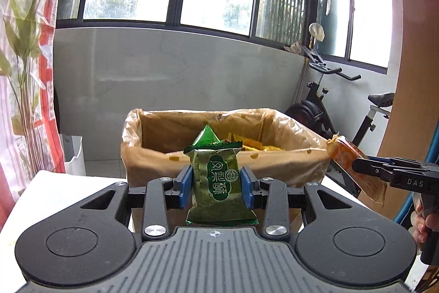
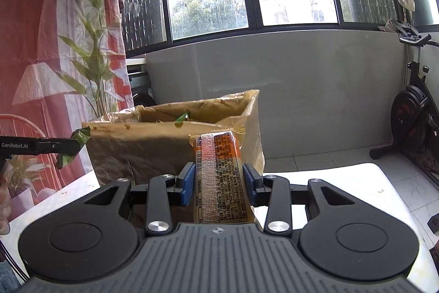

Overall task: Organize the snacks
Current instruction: 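Lower both held snacks into the lined box and open both tools, then move both tools to the pile and grasp the gold sauce packet with the right tool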

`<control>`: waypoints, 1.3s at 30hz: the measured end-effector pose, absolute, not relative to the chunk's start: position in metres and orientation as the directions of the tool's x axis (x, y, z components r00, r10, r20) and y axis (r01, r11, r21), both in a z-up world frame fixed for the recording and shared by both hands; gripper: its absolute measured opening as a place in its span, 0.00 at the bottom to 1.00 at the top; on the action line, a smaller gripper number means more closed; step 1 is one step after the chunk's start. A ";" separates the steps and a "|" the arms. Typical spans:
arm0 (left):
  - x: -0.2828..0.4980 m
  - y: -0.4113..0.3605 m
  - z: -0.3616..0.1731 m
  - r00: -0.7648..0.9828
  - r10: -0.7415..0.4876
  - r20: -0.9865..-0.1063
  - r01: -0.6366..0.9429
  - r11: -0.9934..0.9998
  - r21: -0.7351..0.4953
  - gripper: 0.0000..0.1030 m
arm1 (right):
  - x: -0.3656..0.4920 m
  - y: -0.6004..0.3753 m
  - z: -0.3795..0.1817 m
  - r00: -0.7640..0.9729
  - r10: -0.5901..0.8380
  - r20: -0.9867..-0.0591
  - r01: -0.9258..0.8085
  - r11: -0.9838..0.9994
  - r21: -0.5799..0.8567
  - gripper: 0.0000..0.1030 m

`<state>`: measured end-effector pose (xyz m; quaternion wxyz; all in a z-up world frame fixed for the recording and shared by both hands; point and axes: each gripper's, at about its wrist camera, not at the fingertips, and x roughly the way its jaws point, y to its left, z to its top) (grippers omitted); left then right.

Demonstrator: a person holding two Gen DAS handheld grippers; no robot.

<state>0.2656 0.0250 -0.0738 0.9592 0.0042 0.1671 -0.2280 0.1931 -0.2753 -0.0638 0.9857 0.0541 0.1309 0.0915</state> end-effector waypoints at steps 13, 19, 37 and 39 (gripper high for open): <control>0.379 -0.013 -0.064 0.844 -0.329 -0.423 0.338 0.939 -0.057 0.38 | 0.359 -0.219 -0.022 0.915 0.163 -0.368 -0.196 0.979 -0.055 0.38; 0.381 -0.008 -0.070 0.826 -0.393 -0.404 0.390 0.916 -0.095 0.65 | 0.383 -0.214 -0.032 0.907 0.105 -0.407 -0.135 0.990 -0.044 0.58; 0.300 0.040 -0.070 0.814 -0.426 -0.394 0.409 0.903 -0.130 0.65 | 0.257 -0.240 -0.037 0.938 0.218 -0.269 -0.182 0.972 0.152 0.63; 0.285 0.043 -0.079 0.810 -0.429 -0.400 0.411 0.902 -0.134 0.65 | 0.241 -0.243 -0.047 0.935 0.211 -0.283 -0.167 0.971 0.171 0.63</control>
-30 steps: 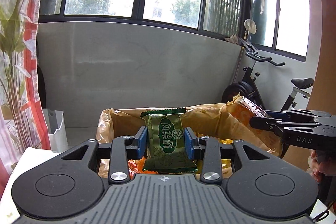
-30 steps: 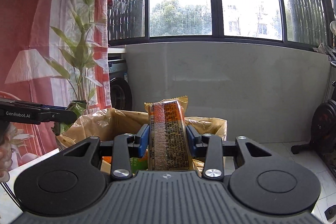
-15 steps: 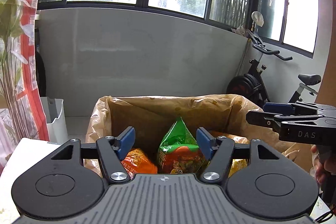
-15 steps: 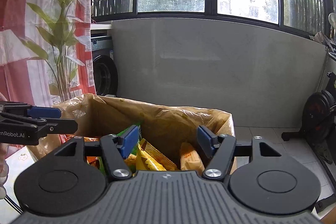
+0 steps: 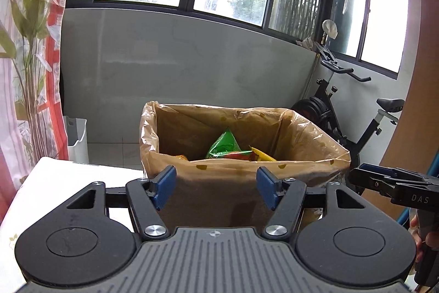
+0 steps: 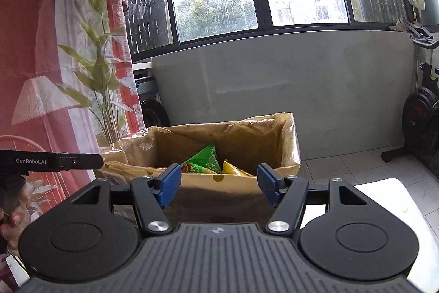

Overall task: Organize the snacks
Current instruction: 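Move both tools to the pile and grasp the gold sauce packet with the right tool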

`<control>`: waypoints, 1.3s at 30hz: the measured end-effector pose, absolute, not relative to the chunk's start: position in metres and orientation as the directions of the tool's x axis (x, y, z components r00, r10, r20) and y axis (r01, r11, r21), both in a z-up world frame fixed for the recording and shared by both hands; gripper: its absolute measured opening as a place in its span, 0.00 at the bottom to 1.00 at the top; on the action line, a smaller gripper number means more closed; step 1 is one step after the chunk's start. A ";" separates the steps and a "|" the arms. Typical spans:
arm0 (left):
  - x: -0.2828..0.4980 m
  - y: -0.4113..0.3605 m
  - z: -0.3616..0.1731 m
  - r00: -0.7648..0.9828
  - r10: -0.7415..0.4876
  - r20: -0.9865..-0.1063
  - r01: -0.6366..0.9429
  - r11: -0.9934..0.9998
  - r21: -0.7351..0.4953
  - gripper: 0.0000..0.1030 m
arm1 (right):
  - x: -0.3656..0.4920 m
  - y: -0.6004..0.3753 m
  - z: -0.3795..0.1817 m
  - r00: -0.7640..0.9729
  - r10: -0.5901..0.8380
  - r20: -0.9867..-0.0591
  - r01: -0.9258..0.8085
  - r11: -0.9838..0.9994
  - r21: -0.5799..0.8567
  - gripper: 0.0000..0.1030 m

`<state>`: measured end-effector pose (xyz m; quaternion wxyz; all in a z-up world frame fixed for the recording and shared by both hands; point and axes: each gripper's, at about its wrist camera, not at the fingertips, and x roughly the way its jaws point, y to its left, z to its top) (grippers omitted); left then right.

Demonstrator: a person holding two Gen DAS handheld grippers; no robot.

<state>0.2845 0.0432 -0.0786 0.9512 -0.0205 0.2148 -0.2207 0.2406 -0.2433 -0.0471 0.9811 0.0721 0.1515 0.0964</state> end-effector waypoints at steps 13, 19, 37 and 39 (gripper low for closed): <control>0.252 0.043 -0.161 0.721 -0.413 -0.557 0.370 0.909 -0.195 0.64 | 0.174 -0.240 -0.170 0.682 0.245 -0.690 0.003 0.941 0.337 0.61; 0.247 0.051 -0.176 0.702 -0.417 -0.577 0.351 0.908 -0.229 0.64 | 0.172 -0.226 -0.183 0.604 0.243 -0.759 0.009 0.950 0.311 0.61; 0.242 0.062 -0.202 0.674 -0.413 -0.612 0.299 0.911 -0.285 0.64 | 0.180 -0.172 -0.200 0.583 0.100 -0.806 -0.181 0.984 -0.008 0.58; 0.244 0.063 -0.204 0.670 -0.411 -0.618 0.289 0.912 -0.292 0.64 | 0.181 -0.178 -0.199 0.588 0.109 -0.801 -0.164 0.986 0.014 0.56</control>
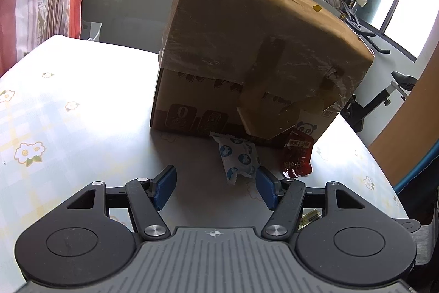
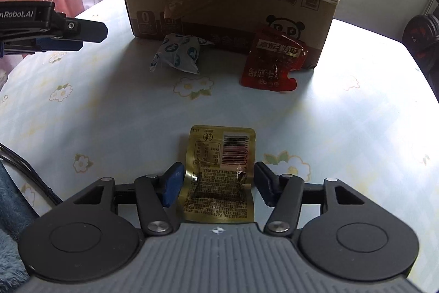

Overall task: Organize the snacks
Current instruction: 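Move both tools to the pile and grasp the gold sauce packet with the right tool, then grasp the blue-and-white pastry with the left tool while the right tool holds the gold packet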

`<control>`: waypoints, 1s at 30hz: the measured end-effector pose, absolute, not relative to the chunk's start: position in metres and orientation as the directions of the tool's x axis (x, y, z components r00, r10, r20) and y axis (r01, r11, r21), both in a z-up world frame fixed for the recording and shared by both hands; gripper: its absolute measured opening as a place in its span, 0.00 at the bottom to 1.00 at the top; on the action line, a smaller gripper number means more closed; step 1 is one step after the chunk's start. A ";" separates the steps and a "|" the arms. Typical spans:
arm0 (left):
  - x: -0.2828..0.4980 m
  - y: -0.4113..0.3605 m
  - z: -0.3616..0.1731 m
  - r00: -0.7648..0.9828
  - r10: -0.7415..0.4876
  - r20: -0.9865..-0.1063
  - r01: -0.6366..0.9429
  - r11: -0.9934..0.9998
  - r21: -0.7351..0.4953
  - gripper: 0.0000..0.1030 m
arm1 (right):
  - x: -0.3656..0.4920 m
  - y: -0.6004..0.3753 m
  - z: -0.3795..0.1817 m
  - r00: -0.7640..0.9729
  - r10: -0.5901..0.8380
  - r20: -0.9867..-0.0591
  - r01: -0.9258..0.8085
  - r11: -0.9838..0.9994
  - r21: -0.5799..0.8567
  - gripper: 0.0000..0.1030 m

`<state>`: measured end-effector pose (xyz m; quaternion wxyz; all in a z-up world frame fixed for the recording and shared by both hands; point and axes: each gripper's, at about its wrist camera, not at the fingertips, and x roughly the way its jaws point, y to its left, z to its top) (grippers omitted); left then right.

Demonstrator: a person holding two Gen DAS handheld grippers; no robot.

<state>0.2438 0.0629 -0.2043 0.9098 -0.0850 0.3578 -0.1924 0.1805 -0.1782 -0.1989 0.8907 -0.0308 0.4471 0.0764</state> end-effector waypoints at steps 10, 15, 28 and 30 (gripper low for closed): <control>0.244 0.056 -0.211 0.650 -0.391 -0.652 0.275 0.921 -0.277 0.64 | 0.190 -0.181 -0.201 0.704 0.160 -0.692 -0.248 0.968 -0.028 0.47; 0.244 0.053 -0.211 0.649 -0.368 -0.666 0.255 0.930 -0.266 0.64 | 0.205 -0.191 -0.205 0.752 0.153 -0.641 -0.252 0.965 -0.066 0.46; 0.248 0.026 -0.211 0.631 -0.322 -0.705 0.247 0.946 -0.212 0.64 | 0.210 -0.210 -0.215 0.764 0.194 -0.615 -0.252 0.968 -0.007 0.57; 0.247 0.020 -0.210 0.633 -0.322 -0.704 0.257 0.945 -0.201 0.64 | 0.209 -0.214 -0.214 0.767 0.204 -0.608 -0.243 0.970 0.018 0.58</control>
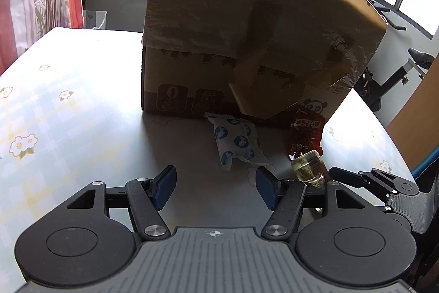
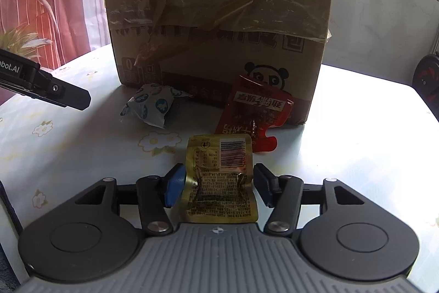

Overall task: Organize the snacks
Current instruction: 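Grasp the blue-and-white pastry with the left tool while the right tool holds the gold packet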

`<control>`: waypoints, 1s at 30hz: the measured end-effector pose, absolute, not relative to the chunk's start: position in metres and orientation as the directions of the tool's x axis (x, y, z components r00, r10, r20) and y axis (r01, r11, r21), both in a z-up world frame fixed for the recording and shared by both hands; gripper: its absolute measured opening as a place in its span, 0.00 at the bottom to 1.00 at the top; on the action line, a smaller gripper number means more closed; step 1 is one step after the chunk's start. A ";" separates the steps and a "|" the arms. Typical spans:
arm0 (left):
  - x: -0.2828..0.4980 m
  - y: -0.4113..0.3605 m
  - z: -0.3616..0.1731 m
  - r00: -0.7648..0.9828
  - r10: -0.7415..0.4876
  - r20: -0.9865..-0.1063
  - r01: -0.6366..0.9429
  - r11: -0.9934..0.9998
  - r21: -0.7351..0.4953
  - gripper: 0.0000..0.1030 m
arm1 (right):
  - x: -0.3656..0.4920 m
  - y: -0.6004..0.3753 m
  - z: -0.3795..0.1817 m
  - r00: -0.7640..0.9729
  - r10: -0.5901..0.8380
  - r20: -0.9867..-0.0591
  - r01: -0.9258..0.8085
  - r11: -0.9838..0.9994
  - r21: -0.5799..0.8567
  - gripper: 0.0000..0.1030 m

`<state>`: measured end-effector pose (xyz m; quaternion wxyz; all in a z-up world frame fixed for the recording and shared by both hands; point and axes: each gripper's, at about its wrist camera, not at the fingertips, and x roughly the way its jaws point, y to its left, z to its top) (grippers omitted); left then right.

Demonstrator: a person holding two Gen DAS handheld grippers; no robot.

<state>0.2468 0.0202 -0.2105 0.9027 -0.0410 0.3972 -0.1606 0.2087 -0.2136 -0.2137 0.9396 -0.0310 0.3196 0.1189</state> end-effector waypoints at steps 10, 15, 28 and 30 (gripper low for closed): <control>0.244 0.014 -0.213 0.623 -0.305 -0.720 0.254 0.950 -0.182 0.64 | 0.211 -0.211 -0.215 0.744 0.207 -0.635 -0.245 0.969 0.029 0.65; 0.244 0.013 -0.215 0.619 -0.301 -0.725 0.250 0.951 -0.181 0.64 | 0.211 -0.205 -0.217 0.747 0.183 -0.639 -0.244 0.970 -0.007 0.64; 0.273 -0.006 -0.225 0.616 -0.312 -0.723 0.265 0.947 -0.183 0.67 | 0.205 -0.217 -0.213 0.785 0.204 -0.585 -0.229 0.973 0.031 0.44; 0.283 -0.013 -0.226 0.622 -0.313 -0.718 0.266 0.946 -0.183 0.70 | 0.204 -0.218 -0.212 0.790 0.205 -0.578 -0.227 0.973 0.035 0.44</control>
